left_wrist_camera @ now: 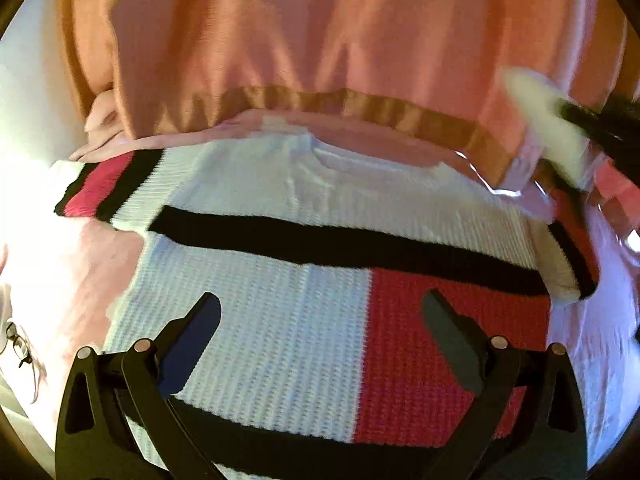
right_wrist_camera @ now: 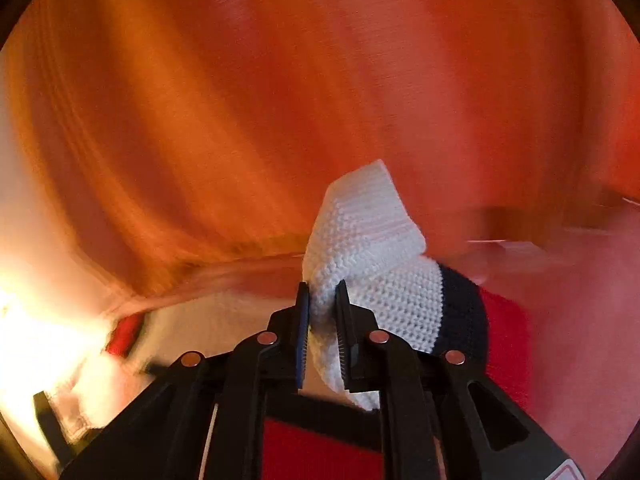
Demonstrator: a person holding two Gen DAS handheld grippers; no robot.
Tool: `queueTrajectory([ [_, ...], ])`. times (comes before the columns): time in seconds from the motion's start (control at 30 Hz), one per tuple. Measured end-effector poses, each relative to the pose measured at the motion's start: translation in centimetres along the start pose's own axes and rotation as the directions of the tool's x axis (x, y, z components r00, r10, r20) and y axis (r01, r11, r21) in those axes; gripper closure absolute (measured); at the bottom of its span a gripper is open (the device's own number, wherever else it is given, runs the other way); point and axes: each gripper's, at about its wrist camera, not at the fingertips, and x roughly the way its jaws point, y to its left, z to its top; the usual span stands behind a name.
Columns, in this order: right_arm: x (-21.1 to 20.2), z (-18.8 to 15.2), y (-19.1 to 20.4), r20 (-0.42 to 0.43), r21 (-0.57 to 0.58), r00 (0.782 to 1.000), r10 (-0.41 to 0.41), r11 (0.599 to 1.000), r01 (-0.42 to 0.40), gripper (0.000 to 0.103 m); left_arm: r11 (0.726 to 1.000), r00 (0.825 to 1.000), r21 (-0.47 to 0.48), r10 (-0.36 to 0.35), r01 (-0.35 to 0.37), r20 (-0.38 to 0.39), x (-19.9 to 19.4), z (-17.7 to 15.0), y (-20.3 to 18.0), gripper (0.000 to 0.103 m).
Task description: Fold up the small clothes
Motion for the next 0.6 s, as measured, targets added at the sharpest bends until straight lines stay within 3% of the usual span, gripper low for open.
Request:
queueTrajectory([
  [0.03, 3.5, -0.7, 3.0, -0.074, -0.028, 0.995, 0.060, 0.998, -0.062, 0.067, 1.000, 1.000, -0.009, -0.005, 0.005, 0.000, -0.1, 0.1, 0.6, 0.005],
  [0.13, 6.4, -2.3, 6.6, -0.139, -0.103, 0.990, 0.003, 0.994, -0.018, 0.065, 0.999, 1.000, -0.054, -0.003, 0.003, -0.016, 0.3, 1.0, 3.4, 0.005],
  [0.2, 4.5, -2.4, 6.4, -0.117, -0.112, 0.993, 0.002, 0.994, -0.016, 0.064, 0.993, 0.999, -0.119, -0.027, 0.024, -0.028, 0.5, 1.7, 5.7, 0.005],
  [0.3, -0.8, -2.7, 3.2, -0.069, -0.142, 0.988, -0.137, 0.982, 0.126, 0.046, 0.980, 0.995, -0.186, -0.085, 0.074, -0.053, 1.3, 2.2, 8.1, 0.005],
  [0.37, -3.3, -4.0, 0.7, -0.044, -0.172, 0.963, -0.265, 0.952, 0.255, 0.040, 0.965, 0.988, -0.244, -0.122, 0.096, -0.092, 2.6, 2.5, 9.0, 0.005],
  [0.4, -4.5, -4.9, -0.9, -0.039, -0.189, 0.937, -0.348, 0.923, 0.335, 0.040, 0.958, 0.983, -0.265, -0.146, 0.112, -0.111, 3.3, 2.8, 9.1, 0.005],
  [0.47, -5.9, -7.1, -3.9, -0.058, -0.170, 0.897, -0.437, 0.890, 0.423, 0.040, 0.948, 0.975, -0.293, -0.171, 0.123, -0.142, 4.9, 3.6, 8.5, 0.005],
  [0.6, -5.5, -11.7, -8.6, -0.169, -0.073, 0.866, -0.470, 0.883, 0.465, 0.040, 0.946, 0.973, -0.299, -0.176, 0.125, -0.150, 8.8, 5.7, 6.2, 0.005],
])
